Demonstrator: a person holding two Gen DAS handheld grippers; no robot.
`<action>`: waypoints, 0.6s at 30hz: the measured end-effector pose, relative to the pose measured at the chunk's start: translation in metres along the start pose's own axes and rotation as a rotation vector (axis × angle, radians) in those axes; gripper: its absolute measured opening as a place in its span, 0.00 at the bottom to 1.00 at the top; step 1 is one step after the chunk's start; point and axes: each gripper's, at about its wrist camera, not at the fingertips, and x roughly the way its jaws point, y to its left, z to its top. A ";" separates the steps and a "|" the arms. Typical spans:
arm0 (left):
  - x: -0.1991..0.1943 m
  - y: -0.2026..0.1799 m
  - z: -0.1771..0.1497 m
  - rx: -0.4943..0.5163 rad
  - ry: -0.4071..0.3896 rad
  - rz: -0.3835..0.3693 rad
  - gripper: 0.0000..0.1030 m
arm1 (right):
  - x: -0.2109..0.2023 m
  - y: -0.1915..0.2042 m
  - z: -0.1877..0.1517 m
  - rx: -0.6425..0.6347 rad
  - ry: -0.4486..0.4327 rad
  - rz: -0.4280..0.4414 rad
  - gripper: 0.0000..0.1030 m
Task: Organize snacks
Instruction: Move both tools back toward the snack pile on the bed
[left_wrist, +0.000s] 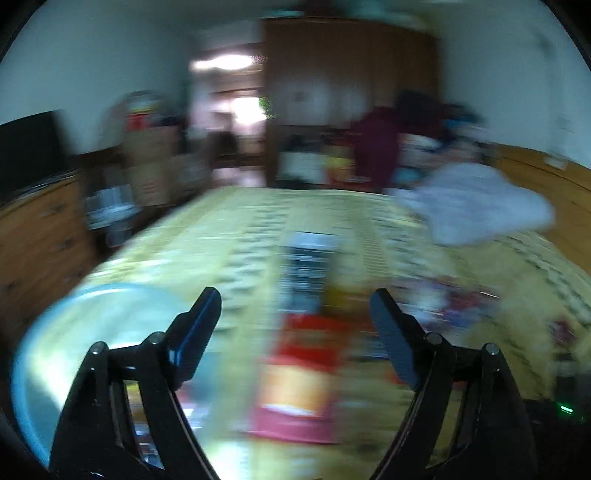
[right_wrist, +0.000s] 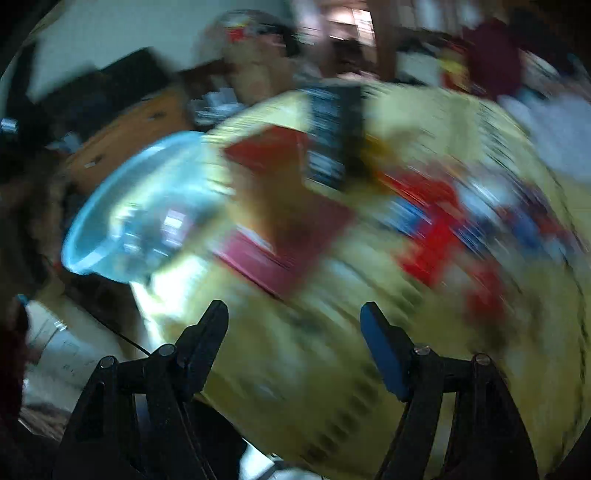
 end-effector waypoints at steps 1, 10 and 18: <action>0.013 -0.024 -0.007 0.016 0.027 -0.078 0.82 | -0.004 -0.022 -0.012 0.055 0.015 -0.023 0.75; 0.220 -0.104 -0.121 -0.014 0.526 -0.211 0.48 | -0.026 -0.125 -0.058 0.258 0.002 -0.060 0.75; 0.258 -0.127 -0.141 0.001 0.541 -0.182 0.70 | -0.021 -0.167 -0.065 0.320 0.000 -0.055 0.75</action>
